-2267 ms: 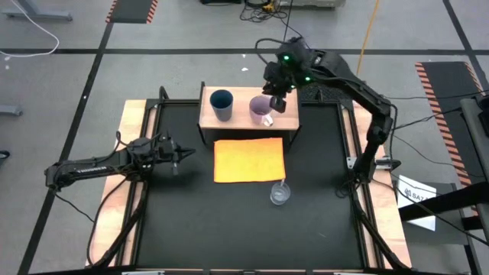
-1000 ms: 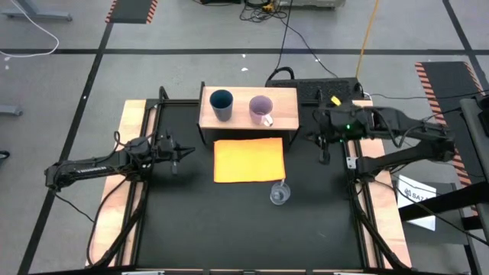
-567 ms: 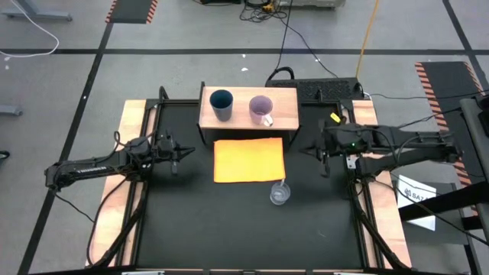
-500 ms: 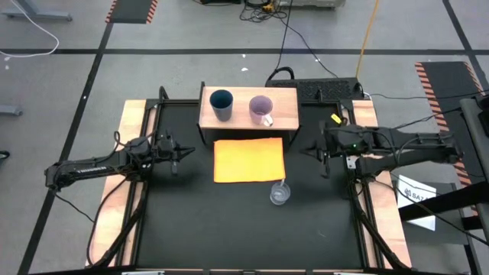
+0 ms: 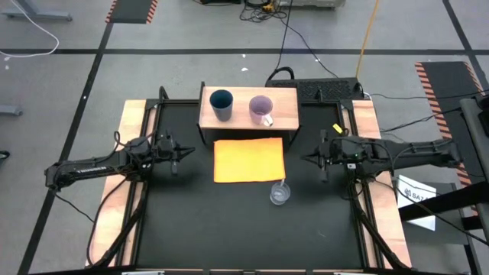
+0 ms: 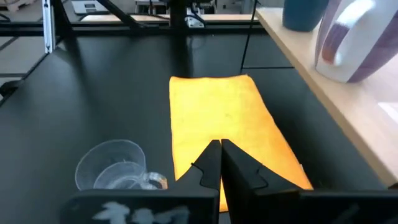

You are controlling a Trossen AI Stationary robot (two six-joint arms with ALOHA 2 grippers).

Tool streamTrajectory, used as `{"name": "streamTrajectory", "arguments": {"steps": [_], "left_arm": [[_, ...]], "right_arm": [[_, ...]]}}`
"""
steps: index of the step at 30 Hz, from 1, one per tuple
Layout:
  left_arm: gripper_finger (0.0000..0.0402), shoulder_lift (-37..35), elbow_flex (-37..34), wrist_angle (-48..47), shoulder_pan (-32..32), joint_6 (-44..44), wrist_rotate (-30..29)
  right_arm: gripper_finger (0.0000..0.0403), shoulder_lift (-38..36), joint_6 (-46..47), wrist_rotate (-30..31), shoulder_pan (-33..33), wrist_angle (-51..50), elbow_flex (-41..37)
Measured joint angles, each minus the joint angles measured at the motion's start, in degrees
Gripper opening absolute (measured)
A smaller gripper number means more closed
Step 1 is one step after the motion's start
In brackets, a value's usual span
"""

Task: Stack small to large cups/mugs on shelf
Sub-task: Put the transparent mug on the shelf

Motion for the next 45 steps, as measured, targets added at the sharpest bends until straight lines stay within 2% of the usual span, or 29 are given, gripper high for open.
{"name": "streamTrajectory", "arguments": {"steps": [5, 16, 21, 27, 41, 45], "left_arm": [[0.0017, 0.0, 0.0, -0.03, 0.0, 0.17, 0.01], [0.0017, 0.02, 0.0, 0.25, 0.01, 1.69, -0.03], [0.0017, 0.0, 0.0, 1.66, 0.02, 1.64, -0.1], [0.0017, 0.02, 0.0, 1.56, 0.02, 1.44, 0.13], [0.0017, 0.02, 0.0, 1.56, 0.0, 1.29, 0.58], [0.0017, 0.02, 0.0, 1.55, 0.02, 1.3, 0.64]], "right_arm": [[0.0, -0.61, 0.11, -0.08, 0.13, 3.87, -4.22], [0.0, -2.48, -0.87, -0.12, 2.07, 22.65, -16.52], [0.0, -4.61, -2.3, 0.01, 3.13, 22.21, -17.91], [0.0, -11.14, -2.42, 0.07, 3.15, 19.88, -17.91], [0.0, -27.4, -3.05, -0.15, 3.15, 5.41, -18.44], [0.0, -29.87, -2.06, -1.4, 3.34, 8.02, -20.7]]}}
